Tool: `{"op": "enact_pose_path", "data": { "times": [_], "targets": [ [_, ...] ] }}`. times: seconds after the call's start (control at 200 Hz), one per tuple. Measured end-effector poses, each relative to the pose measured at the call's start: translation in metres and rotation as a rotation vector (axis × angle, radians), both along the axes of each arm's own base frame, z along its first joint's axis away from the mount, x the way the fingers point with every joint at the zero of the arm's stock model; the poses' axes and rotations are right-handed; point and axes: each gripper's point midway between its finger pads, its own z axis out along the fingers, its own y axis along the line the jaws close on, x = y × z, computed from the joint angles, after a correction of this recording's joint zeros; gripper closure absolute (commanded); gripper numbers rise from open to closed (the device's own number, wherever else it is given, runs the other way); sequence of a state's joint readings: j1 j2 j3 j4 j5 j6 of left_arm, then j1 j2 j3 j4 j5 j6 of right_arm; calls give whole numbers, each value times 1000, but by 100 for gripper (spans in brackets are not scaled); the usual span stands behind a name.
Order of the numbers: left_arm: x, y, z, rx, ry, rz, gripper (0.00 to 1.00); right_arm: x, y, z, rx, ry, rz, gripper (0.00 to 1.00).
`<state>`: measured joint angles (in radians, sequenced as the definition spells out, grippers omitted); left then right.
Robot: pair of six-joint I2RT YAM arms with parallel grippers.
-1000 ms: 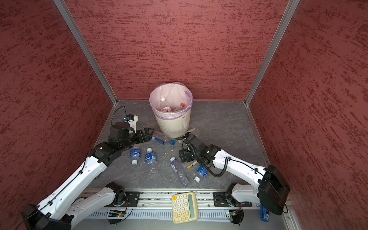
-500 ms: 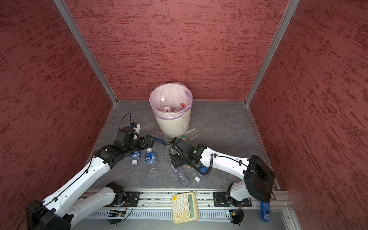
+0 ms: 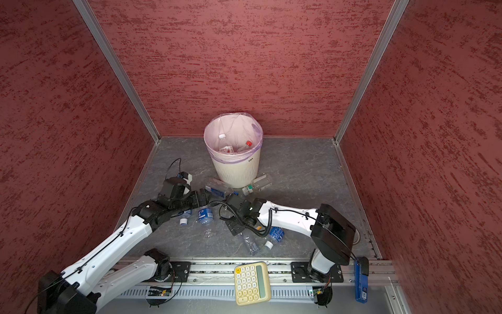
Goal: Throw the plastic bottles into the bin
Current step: 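Lower the left gripper while the right gripper grasps the white-capped clear bottle, then lift the white-capped bottle with the right gripper up over the bin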
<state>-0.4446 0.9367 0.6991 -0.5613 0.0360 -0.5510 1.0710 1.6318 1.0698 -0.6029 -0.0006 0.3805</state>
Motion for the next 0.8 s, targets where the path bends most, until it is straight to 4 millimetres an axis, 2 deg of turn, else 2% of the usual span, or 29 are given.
{"op": "enact_pose_path", "data": {
  "times": [0.326,0.571,0.797],
  "targets": [
    [-5,10,-13,-4,27,40,1,-1,-2,-25,-65,26,22,24],
    [-5,11,-15,-12,35,48,1,3,7,-25,-64,20,35,33],
    [-4,14,-15,-17,37,57,0,3,7,-35,-91,31,45,33]
  ]
}}
